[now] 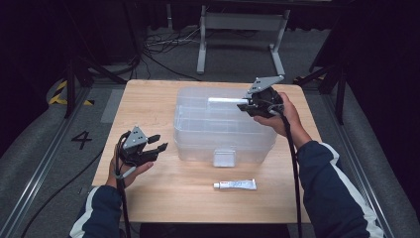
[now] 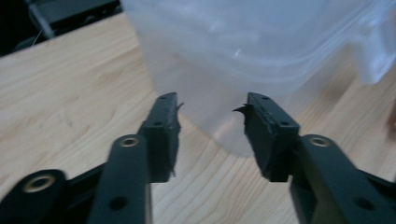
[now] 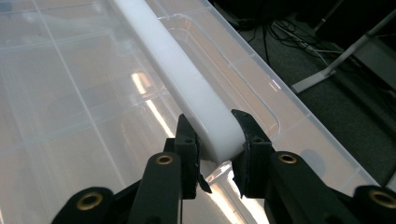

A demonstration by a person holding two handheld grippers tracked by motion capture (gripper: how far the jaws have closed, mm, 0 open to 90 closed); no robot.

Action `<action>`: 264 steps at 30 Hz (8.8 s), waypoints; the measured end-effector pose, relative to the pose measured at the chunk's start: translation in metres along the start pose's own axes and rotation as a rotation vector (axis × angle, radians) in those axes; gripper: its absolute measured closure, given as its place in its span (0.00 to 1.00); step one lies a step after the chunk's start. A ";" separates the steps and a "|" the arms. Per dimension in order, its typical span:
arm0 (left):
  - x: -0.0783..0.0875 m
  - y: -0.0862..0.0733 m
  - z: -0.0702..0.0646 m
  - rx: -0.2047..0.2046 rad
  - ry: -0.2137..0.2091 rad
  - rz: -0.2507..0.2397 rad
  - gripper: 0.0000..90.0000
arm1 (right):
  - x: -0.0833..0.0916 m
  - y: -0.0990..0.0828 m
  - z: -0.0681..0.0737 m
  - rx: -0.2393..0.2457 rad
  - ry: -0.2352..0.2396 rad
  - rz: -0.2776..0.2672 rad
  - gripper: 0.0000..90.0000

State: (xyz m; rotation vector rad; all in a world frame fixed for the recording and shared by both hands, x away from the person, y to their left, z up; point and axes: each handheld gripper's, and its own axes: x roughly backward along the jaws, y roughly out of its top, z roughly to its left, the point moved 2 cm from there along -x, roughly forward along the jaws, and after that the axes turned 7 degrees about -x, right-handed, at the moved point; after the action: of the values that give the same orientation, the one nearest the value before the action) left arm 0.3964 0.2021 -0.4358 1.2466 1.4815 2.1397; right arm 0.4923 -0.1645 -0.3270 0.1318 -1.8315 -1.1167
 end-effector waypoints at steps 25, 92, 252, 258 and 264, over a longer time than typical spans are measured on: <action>-0.010 0.024 -0.012 0.002 -0.076 -0.055 0.92 | 0.002 0.030 -0.020 -0.068 -0.020 0.048 0.79; -0.013 0.041 -0.011 -0.056 -0.054 -0.059 0.93 | 0.076 -0.138 -0.028 -0.098 -0.103 -0.165 0.44; -0.042 0.041 -0.045 -0.262 -0.298 0.100 0.80 | 0.043 -0.024 -0.063 -0.244 -0.433 -0.415 0.94; -0.042 0.042 -0.045 -0.266 -0.289 0.108 0.80 | 0.037 -0.018 -0.075 -0.274 -0.416 -0.398 0.94; -0.042 0.041 -0.045 -0.272 -0.296 0.103 0.80 | 0.033 -0.014 -0.085 -0.298 -0.394 -0.382 0.94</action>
State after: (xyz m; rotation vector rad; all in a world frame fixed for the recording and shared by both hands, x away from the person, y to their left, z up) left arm 0.3977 0.1289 -0.4263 1.4829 0.9907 2.0248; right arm 0.5345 -0.2431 -0.3044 0.0930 -2.0046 -1.7732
